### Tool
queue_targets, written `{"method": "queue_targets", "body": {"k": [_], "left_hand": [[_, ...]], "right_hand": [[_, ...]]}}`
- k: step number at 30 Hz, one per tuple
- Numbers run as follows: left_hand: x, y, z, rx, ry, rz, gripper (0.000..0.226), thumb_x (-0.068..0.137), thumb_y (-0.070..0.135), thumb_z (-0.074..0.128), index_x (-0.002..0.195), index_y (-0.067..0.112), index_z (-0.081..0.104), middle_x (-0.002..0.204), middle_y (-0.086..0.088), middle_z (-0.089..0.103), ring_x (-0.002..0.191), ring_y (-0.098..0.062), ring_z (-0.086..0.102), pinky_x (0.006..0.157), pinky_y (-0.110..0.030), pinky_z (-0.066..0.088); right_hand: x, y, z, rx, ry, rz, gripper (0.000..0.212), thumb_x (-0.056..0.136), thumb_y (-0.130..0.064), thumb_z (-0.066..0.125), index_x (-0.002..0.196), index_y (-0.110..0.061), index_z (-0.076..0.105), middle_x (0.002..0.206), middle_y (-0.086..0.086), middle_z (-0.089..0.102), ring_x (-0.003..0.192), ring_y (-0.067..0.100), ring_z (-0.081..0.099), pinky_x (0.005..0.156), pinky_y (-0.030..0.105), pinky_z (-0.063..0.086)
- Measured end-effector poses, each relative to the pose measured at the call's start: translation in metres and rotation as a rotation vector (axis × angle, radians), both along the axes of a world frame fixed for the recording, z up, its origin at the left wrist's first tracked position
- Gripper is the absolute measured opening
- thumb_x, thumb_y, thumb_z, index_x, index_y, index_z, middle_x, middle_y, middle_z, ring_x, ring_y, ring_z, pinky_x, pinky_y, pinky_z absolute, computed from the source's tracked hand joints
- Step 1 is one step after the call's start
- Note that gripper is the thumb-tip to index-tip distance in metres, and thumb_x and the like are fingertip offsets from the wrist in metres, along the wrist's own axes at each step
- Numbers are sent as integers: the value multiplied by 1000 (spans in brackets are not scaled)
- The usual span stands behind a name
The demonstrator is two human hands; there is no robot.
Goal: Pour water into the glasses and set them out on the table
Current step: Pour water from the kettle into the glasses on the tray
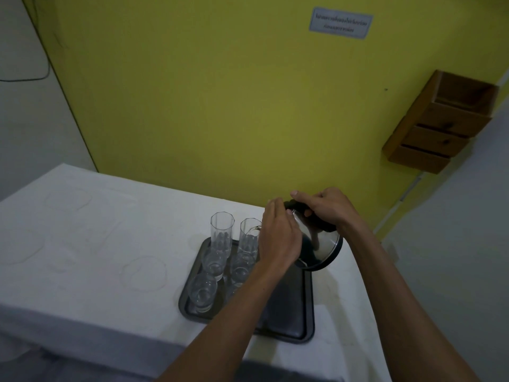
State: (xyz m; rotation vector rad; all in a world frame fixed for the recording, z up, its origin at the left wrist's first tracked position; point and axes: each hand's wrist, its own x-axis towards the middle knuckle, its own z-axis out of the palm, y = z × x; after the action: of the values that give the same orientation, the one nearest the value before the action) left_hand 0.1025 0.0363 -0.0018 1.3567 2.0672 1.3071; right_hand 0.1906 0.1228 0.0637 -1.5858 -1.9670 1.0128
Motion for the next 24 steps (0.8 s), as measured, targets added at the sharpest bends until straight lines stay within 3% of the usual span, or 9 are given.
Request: {"method": "queue_targets", "body": {"k": [19,24], "left_hand": [[-1,-1,-1,9,-9,-16,49,104,28,25,149,9,22,158,-7,23,147,-19,16,116,-32,19],[-3,-1,-2,12,-14,-13,48,104,27,25,148,8,25,156,-8,26,146,-22,21,117,-37,25]], "right_hand": [[0,-1,-1,21,-12,1,60,76,-66,74,54,-10,67,40,-3,48,44,18,45,51,28,35],[-1,-1,-1,22,-12,6,60,76,-66,74,54,-11,65,37,-4,45,42,18,43,51,28,33]]}}
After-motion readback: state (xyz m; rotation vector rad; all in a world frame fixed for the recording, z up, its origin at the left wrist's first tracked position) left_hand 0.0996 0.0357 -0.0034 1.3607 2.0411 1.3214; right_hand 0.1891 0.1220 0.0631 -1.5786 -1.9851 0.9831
